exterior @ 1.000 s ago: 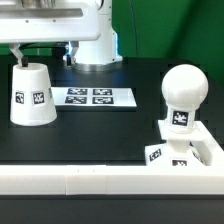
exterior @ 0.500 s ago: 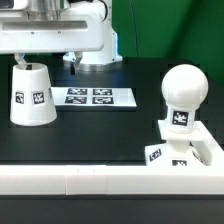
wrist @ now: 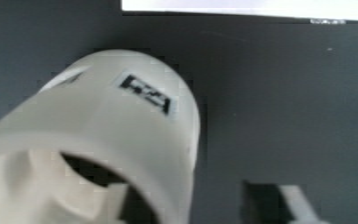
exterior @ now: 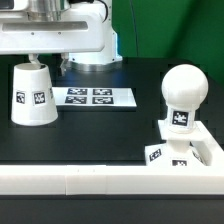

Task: Assemble lamp

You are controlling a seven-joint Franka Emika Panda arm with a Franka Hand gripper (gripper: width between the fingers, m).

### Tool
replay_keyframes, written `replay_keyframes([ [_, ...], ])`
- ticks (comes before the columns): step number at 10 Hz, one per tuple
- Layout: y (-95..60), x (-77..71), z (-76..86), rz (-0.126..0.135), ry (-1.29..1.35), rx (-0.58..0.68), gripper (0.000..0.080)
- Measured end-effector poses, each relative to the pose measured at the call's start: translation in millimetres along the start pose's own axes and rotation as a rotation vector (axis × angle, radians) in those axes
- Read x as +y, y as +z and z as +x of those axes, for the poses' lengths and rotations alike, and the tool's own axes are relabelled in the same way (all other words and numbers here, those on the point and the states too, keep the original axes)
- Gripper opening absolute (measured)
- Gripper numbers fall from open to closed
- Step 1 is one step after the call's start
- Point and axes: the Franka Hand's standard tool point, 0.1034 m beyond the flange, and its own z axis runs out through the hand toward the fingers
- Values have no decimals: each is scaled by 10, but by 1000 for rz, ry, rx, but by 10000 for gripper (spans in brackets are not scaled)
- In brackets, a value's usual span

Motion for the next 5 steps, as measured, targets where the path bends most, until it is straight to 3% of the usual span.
replay_keyframes([
  [1, -11, 20, 17, -2, -9, 5, 147],
  [2, -17, 80, 48, -9, -29, 15, 45],
  [5, -22, 108, 85, -19, -38, 31, 45],
])
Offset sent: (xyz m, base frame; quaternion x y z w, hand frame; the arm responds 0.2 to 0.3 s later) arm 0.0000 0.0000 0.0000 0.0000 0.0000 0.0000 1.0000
